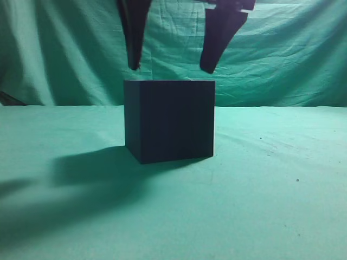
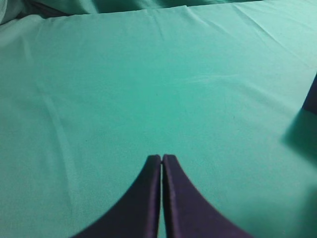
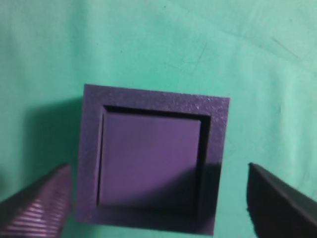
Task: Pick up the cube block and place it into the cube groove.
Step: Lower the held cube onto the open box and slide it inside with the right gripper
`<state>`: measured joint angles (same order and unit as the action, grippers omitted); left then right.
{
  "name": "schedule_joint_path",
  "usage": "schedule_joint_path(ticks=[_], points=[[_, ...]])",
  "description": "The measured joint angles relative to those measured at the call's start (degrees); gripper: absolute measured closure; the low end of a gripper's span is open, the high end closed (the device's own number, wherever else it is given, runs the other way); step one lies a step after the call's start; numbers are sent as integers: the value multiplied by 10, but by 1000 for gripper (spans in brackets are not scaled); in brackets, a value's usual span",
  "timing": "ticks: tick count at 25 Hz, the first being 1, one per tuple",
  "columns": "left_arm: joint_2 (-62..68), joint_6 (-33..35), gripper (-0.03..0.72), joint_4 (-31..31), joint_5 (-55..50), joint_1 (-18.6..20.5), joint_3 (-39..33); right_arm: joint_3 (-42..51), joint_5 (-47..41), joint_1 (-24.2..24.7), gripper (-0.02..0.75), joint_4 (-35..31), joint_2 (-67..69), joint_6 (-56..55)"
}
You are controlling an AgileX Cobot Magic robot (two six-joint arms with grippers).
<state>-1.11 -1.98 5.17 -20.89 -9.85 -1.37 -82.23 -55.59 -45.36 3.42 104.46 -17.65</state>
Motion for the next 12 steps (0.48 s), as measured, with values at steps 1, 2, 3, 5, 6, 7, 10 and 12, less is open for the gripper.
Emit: schedule_joint_path(ticks=[1,2,3,5,6,7,10,12], points=[[0,0,688,0,0,0,0,-13,-20,0,88,-1,1,0],[0,0,688,0,0,0,0,-27,-39,0,92,-1,1,0],[0,0,688,0,0,0,0,-43,-64,0,92,1,1,0],[0,0,688,0,0,0,0,-89,-114,0,162,11,1,0],[0,0,688,0,0,0,0,-110,-131,0,243,17,-1,0],[0,0,688,0,0,0,0,-126,-139,0,339,23,-6,0],[0,0,688,0,0,0,0,-133,-147,0,605,27,-49,0],[0,0,688,0,0,0,0,-122,-153,0,692,27,-91,0]])
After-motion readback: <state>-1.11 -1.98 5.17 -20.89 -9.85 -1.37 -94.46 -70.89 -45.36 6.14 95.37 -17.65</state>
